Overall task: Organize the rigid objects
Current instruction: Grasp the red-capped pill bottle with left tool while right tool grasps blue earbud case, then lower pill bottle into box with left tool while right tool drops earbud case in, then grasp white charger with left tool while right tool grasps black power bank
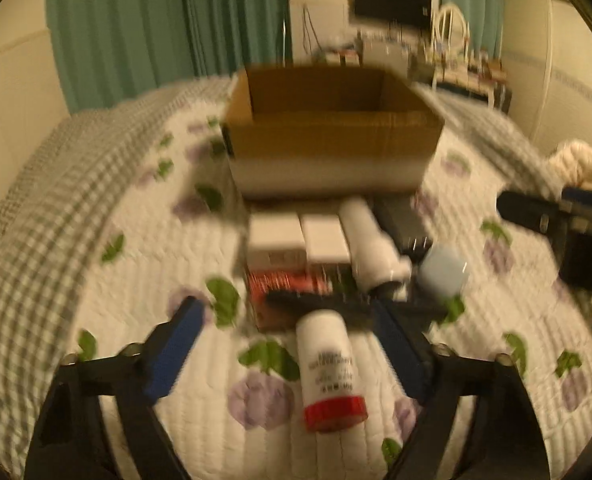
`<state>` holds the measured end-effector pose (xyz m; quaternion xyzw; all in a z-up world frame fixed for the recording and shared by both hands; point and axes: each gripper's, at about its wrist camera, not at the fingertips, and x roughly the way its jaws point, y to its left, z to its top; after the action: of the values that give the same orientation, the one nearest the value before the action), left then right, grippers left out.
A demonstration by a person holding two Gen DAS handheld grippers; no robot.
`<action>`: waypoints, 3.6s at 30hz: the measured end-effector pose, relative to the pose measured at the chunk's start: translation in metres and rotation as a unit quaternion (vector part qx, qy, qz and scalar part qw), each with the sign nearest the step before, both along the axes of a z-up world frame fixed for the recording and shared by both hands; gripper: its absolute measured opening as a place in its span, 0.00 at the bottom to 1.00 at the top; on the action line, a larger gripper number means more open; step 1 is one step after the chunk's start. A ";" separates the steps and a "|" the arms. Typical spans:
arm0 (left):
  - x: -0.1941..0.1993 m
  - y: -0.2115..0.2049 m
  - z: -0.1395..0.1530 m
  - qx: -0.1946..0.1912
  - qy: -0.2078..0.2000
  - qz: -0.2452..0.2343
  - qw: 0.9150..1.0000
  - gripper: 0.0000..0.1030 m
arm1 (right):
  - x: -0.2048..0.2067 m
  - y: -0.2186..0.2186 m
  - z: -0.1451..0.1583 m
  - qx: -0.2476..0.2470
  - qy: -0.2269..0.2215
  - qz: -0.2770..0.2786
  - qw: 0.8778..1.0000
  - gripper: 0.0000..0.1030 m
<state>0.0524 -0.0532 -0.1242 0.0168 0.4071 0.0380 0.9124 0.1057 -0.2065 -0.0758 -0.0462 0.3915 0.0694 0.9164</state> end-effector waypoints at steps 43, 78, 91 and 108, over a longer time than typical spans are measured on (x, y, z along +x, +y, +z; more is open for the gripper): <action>0.054 0.047 0.135 -0.060 -0.091 -0.035 0.993 0.35 | 0.039 0.036 0.070 -0.012 -0.034 0.054 0.998 0.48; 0.240 0.040 0.068 -0.033 -0.077 -0.037 0.996 0.72 | 0.236 0.025 0.022 0.056 -0.020 0.053 0.997 0.50; 0.157 0.047 0.155 -0.019 -0.128 -0.031 0.991 0.90 | 0.152 0.007 0.119 0.006 -0.088 0.040 0.995 0.91; 0.049 0.062 0.150 -0.037 -0.129 -0.020 0.991 0.99 | 0.017 -0.003 0.120 0.042 -0.064 0.003 0.997 0.94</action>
<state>0.1010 0.0084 0.0262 -0.0135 0.2867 0.0065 0.9579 0.1223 -0.2096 0.0439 -0.0127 0.3287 0.0852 0.9405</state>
